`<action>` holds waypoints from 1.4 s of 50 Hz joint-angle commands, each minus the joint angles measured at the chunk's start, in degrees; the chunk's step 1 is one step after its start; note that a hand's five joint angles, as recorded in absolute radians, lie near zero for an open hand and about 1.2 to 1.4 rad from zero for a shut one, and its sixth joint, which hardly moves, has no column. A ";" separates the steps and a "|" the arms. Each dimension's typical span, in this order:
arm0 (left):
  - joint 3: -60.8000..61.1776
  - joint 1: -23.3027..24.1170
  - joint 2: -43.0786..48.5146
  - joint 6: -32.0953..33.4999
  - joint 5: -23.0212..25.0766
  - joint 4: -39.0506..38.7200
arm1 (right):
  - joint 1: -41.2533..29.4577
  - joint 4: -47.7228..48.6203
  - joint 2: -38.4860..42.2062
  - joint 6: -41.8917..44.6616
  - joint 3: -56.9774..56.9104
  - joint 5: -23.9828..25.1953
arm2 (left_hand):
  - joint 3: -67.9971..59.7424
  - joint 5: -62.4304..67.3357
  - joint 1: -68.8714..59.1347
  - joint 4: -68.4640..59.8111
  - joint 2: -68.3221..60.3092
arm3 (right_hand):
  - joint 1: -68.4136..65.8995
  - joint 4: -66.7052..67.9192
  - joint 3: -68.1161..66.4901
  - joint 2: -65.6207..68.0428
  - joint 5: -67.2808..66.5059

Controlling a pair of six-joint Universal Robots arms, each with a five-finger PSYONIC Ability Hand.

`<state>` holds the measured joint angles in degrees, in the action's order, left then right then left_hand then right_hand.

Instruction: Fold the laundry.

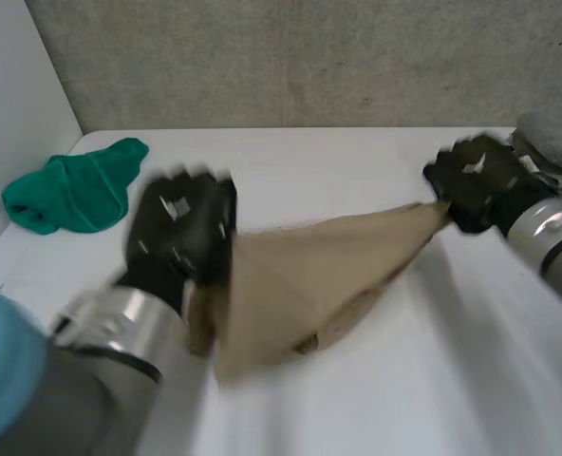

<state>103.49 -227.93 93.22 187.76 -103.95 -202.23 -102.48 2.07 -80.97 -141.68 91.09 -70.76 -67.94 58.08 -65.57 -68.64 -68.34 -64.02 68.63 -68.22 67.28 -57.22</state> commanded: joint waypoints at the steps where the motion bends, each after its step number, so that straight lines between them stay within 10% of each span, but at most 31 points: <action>1: -6.98 -6.12 -12.97 -0.29 9.11 4.21 | -0.17 -12.43 -11.38 -4.73 -13.63 -0.26 | -12.06 11.92 -14.43 -11.36 -11.66 | -15.98 11.37 -11.78 12.72 -12.78; 11: -18.84 -9.99 -10.88 -3.54 10.87 11.68 | 0.00 -16.57 -11.67 -13.09 -25.00 -0.35 | -12.06 11.92 -14.43 -11.36 -11.66 | -15.98 11.37 -11.78 12.72 -12.78; 21: -31.50 -12.54 15.13 -3.55 10.70 13.17 | -7.28 -15.35 11.60 -13.80 -31.59 -9.90 | -12.06 11.92 -14.43 -11.36 -11.66 | -15.98 11.37 -11.78 12.72 -12.78; 24: -31.08 -10.27 19.00 -3.72 10.52 15.27 | -8.43 -12.29 17.23 -13.36 -31.77 -13.34 | 29.45 -29.58 27.07 30.15 29.85 | -15.98 11.37 -11.78 12.72 -12.78; 40: -14.64 2.83 13.39 -3.37 9.99 10.64 | -8.44 -1.55 29.12 -11.87 -31.15 -18.98 | 33.67 -33.81 31.30 34.37 34.07 | -15.98 11.37 -11.78 12.72 -12.78; 54: -11.54 9.42 25.76 13.47 31.59 -3.96 | -8.00 -1.02 29.38 -11.60 -26.50 -18.98 | 34.01 -34.14 31.63 34.70 34.41 | -15.98 11.37 -11.78 12.72 -12.78; 61: -20.77 12.77 36.66 22.98 32.76 -2.30 | -7.82 -0.93 28.50 -11.51 -24.12 -18.80 | 36.03 -36.16 33.65 36.72 36.43 | -15.98 11.37 -11.78 12.72 -12.78; 64: -22.63 12.77 38.52 24.05 31.71 -1.24 | -7.73 -0.93 28.50 -11.51 -23.51 -18.89 | 33.52 -33.65 31.14 34.22 33.92 | -15.98 11.37 -11.78 12.72 -12.78; 70: -23.69 12.25 38.18 23.70 28.46 -1.68 | -7.12 -0.32 28.50 -11.43 -22.54 -18.89 | -12.06 11.92 -14.43 -11.36 -11.66 | -15.98 11.37 -11.78 12.72 -12.78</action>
<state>80.88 -215.16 131.51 211.82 -72.23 -203.84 -110.16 1.27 -52.52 -153.18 67.79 -89.63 -47.88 37.39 -50.25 -47.92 -48.93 -64.76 68.84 -68.47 67.28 -57.52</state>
